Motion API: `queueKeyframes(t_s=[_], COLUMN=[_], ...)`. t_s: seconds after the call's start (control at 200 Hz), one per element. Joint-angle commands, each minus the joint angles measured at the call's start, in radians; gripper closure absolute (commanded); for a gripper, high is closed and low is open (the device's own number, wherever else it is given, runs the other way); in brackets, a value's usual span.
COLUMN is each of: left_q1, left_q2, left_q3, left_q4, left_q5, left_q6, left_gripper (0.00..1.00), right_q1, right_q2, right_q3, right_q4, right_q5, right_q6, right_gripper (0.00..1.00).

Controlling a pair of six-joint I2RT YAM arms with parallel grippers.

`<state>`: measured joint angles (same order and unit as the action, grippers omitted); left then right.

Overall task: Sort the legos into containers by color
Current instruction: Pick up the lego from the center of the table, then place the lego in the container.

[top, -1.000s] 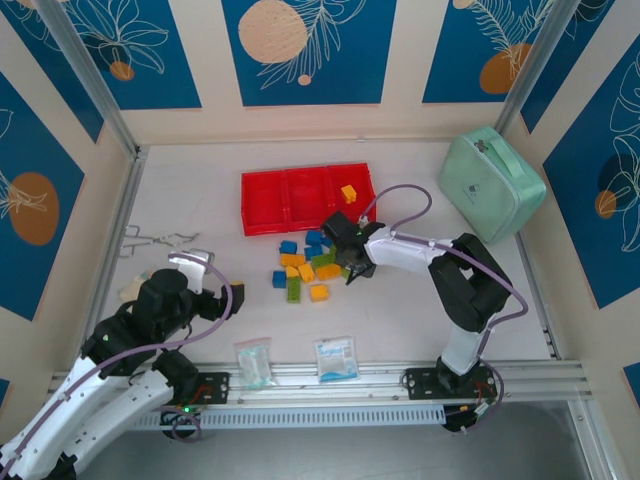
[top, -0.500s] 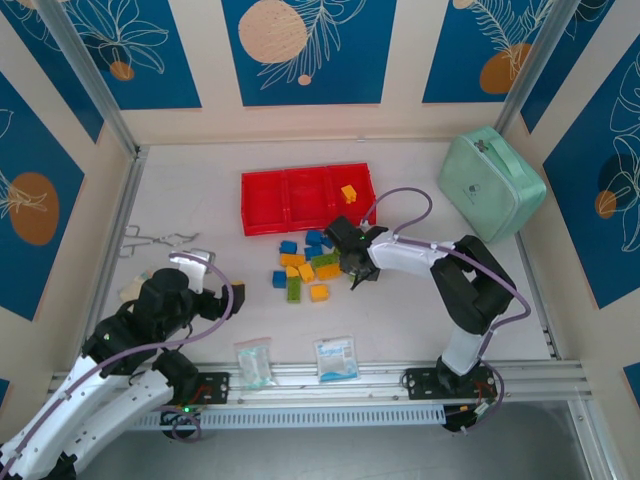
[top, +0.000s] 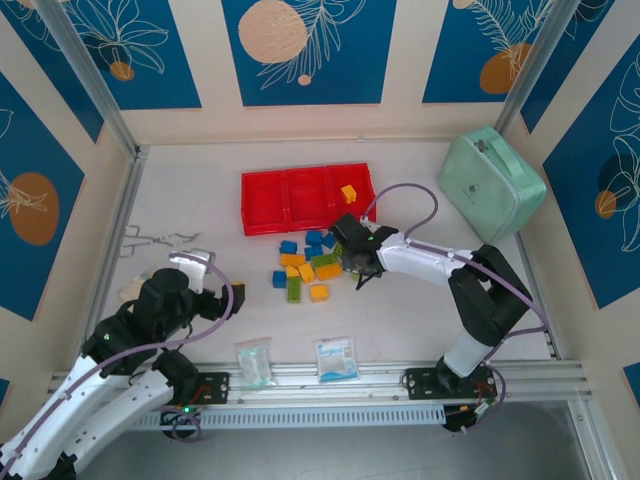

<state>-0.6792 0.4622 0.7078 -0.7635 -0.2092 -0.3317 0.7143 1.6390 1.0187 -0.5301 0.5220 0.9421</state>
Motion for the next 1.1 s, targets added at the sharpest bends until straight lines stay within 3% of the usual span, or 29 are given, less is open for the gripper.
queueKeyframes(t_s=[0.0,0.22,0.455,0.745,0.955,1.096], left_q1=[-0.011,-0.012,-0.013,-0.011,-0.012,-0.012], left_q2=[-0.005,-0.008,-0.006,-0.003,-0.01,-0.014], left_q3=[0.012,0.012,0.011,0.01,0.013,0.011], left_q4=[0.01,0.01,0.013,0.015,0.012,0.014], left_q5=[0.004,0.004,0.004,0.013,0.004,0.003], left_q6=[0.014,0.014,0.016,0.017,0.017,0.018], left_gripper=[0.0,0.01,0.01,0.01,0.01,0.01], right_q1=[0.001,-0.003,-0.017,-0.11,-0.168,-0.171], right_q2=[-0.036,-0.082,-0.106,0.195,0.445,0.583], right_q3=[-0.015,0.01,0.141,0.565,0.854,1.012], right_q4=[0.001,0.008,0.12,0.127,0.064,0.002], right_q5=[-0.037,-0.072,-0.161,-0.354,-0.49,-0.518], right_q6=[-0.032,-0.107,-0.339,-0.593,-0.65,-0.676], right_gripper=[0.77,0.78,0.79,0.81,0.82,0.82])
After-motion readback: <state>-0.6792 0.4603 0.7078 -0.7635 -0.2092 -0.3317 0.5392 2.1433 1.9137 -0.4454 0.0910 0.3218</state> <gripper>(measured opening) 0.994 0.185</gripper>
